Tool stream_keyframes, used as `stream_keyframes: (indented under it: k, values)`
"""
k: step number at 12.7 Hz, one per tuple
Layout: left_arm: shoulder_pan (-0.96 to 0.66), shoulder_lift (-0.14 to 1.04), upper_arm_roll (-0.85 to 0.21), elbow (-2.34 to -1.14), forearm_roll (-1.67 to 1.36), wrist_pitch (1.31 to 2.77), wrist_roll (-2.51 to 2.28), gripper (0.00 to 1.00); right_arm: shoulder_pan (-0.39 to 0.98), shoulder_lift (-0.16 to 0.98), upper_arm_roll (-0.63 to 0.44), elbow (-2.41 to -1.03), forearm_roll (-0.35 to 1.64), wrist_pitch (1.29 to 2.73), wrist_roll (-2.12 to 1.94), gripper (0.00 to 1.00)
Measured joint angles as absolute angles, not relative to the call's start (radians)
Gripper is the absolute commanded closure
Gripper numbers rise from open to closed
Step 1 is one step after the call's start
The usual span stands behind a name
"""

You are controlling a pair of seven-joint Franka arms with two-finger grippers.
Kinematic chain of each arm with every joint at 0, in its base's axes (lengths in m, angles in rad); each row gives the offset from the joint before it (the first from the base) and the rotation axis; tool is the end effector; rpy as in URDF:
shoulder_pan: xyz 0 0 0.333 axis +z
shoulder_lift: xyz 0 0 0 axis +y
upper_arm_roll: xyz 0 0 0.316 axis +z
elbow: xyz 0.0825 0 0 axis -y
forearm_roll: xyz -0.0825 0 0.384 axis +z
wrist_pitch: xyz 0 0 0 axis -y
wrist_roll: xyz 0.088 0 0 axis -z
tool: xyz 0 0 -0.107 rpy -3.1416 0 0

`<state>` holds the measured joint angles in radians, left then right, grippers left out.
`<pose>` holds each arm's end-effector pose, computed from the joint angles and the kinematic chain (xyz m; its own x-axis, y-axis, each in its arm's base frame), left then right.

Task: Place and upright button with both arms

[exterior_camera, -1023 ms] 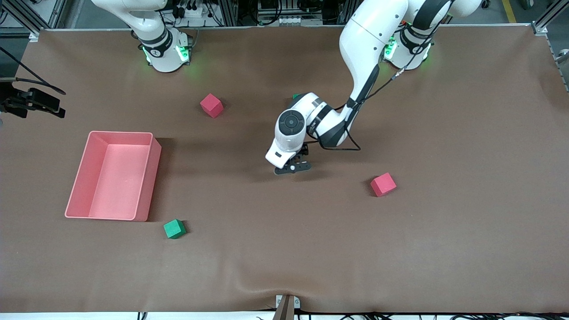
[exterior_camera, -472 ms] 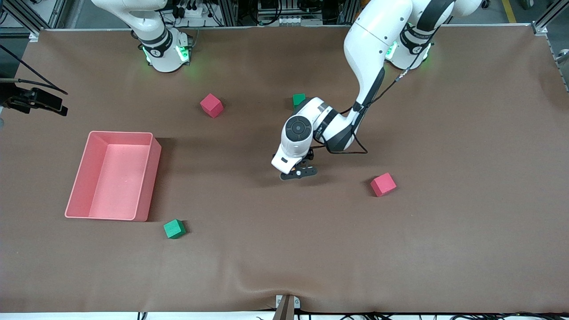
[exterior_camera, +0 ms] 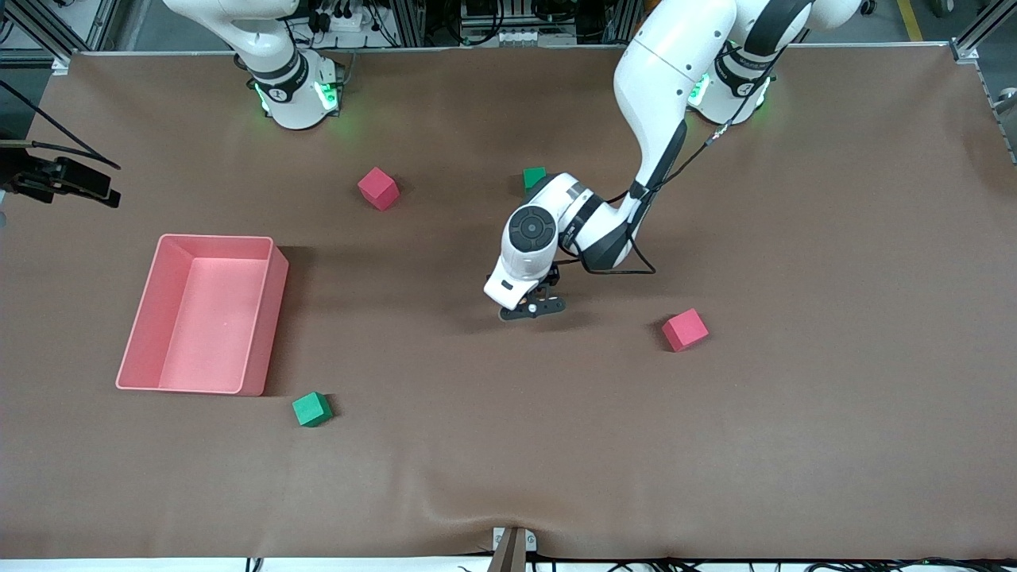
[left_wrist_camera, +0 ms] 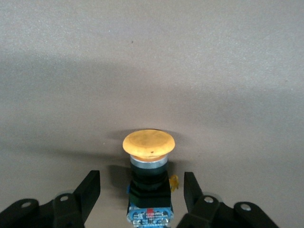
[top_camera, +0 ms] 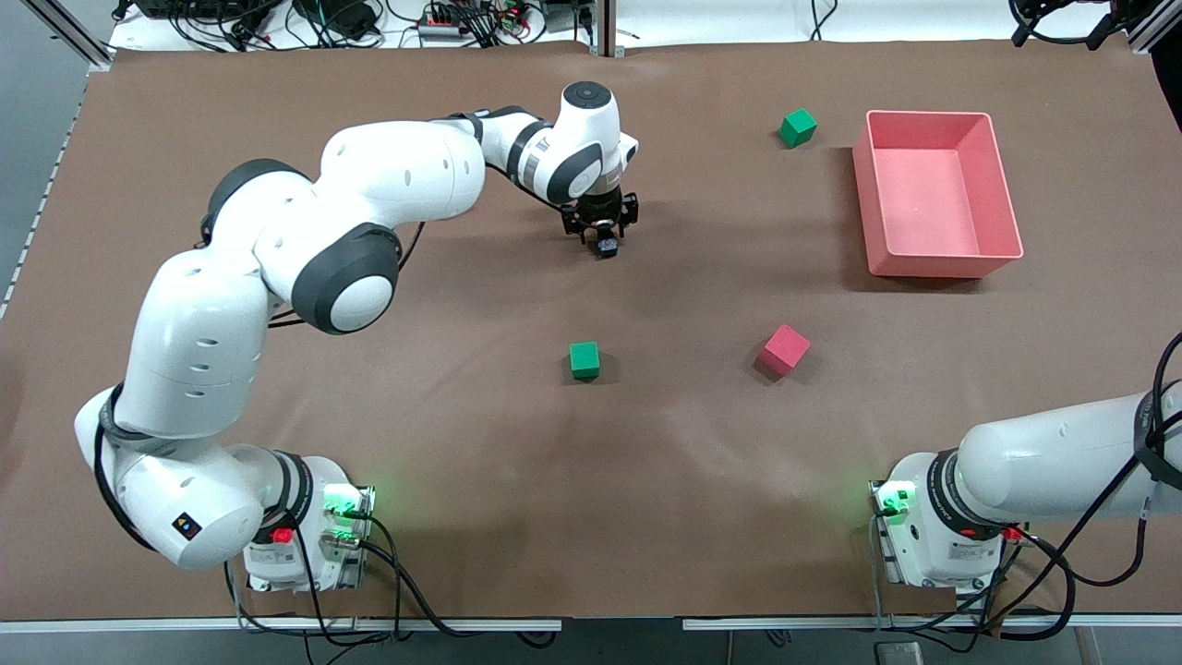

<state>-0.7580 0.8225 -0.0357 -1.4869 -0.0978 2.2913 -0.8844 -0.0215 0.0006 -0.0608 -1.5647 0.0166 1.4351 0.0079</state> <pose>0.5017 -0.5072 0.1819 0.9824 0.1636 -0.0898 0.1682 -0.9847 0.0454 0.5379 -0.0424 0.6161 0.9877 -0.0871 -0.1299 -0.0899 -0.9958 -0.0155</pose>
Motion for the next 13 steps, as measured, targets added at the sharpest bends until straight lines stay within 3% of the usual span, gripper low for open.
stream_keyframes:
  k: [5, 6, 12, 13]
  values:
    - [-0.759, 0.822, -0.037, -1.488, -0.098, 2.291, -0.884, 0.29, -0.018, 0.001, -0.061, -1.565, 0.017, 1.435, 0.008, 0.0]
    - [-0.759, 0.822, -0.038, -1.488, -0.098, 2.291, -0.884, 0.34, -0.018, 0.001, -0.061, -1.565, 0.017, 1.435, 0.008, 0.0]
    - [-0.763, 0.822, -0.04, -1.489, -0.098, 2.291, -0.884, 0.94, -0.017, 0.001, -0.061, -1.565, 0.017, 1.435, 0.008, 0.0]
    - [-0.763, 0.822, -0.04, -1.489, -0.098, 2.291, -0.884, 0.95, -0.017, 0.001, -0.061, -1.565, 0.017, 1.435, 0.008, 0.0]
